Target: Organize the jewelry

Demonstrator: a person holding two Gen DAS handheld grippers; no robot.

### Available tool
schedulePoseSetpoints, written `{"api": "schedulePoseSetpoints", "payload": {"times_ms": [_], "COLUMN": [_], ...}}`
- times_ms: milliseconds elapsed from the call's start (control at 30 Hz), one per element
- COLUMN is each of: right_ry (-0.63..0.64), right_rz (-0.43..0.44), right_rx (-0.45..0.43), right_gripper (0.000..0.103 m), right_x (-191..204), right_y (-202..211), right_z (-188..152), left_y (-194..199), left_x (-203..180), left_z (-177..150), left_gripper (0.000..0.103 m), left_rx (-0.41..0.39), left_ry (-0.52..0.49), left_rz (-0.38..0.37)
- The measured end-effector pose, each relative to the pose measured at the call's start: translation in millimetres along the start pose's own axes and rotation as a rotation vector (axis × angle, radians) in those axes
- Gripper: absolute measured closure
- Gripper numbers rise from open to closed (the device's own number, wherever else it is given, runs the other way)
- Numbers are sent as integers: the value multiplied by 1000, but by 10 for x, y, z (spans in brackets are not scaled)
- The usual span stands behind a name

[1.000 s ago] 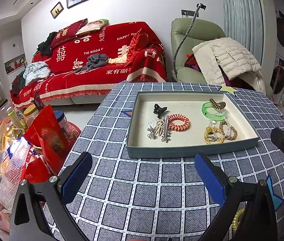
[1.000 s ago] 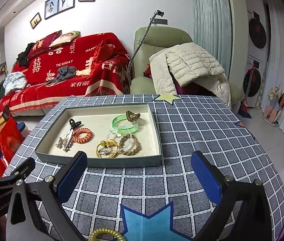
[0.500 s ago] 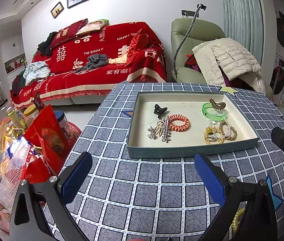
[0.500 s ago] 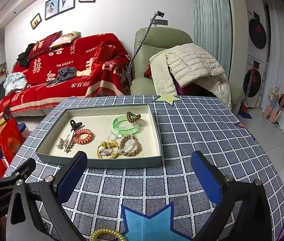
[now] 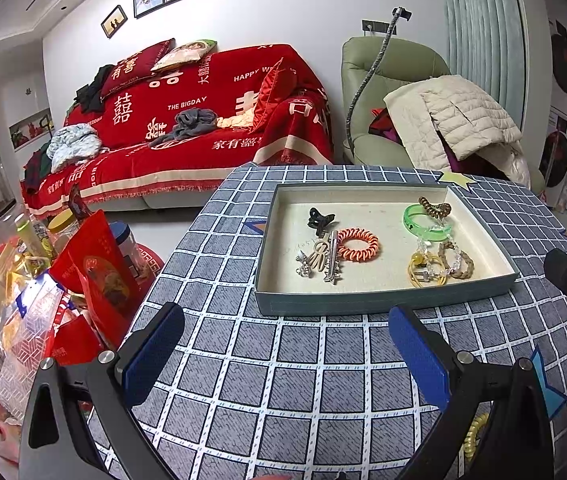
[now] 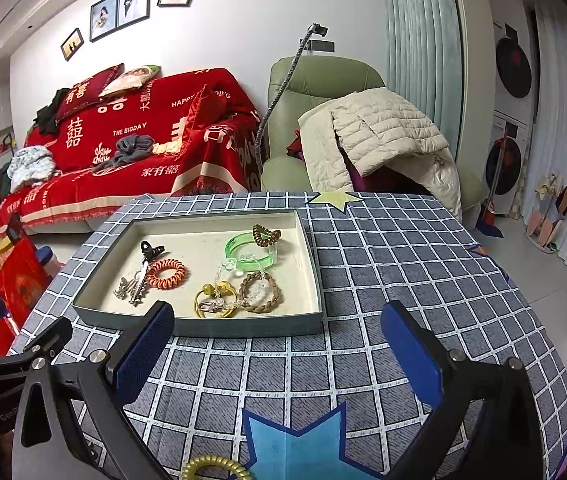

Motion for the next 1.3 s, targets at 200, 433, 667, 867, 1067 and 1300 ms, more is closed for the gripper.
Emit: {"api": "schedulePoseSetpoints", "payload": {"times_ms": [200, 433, 667, 867, 1067, 1300], "right_ry": [0, 2, 1, 1, 1, 2], "right_rz": [1, 1, 2, 3, 2, 5], "right_rx": [-1, -5, -6, -6, -6, -4], "right_gripper": [0, 0, 0, 0, 0, 0], "right_x": [17, 47, 54, 48, 48, 63], "right_y": [17, 36, 39, 41, 41, 47], "right_z": [26, 94, 103, 86, 81, 87], "left_y": [6, 11, 16, 20, 19, 22], "left_x": [14, 19, 24, 28, 26, 28], "left_z": [2, 6, 8, 15, 14, 8], "left_gripper": [0, 0, 0, 0, 0, 0], "left_rx": [-1, -3, -1, 2, 1, 0], "left_ry": [-3, -4, -2, -4, -4, -9], "left_rz": [1, -1, -2, -8, -7, -6]}}
Point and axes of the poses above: each gripper's, at about its wrist camera, not at the fingertips, and y roughly against the way its jaws point, x to its left, z to its top, the point moved 5 cm from there along -y, roughly the way its jaws point, and after that the axes turned 1 degree about -x, right-handed, at the moved point
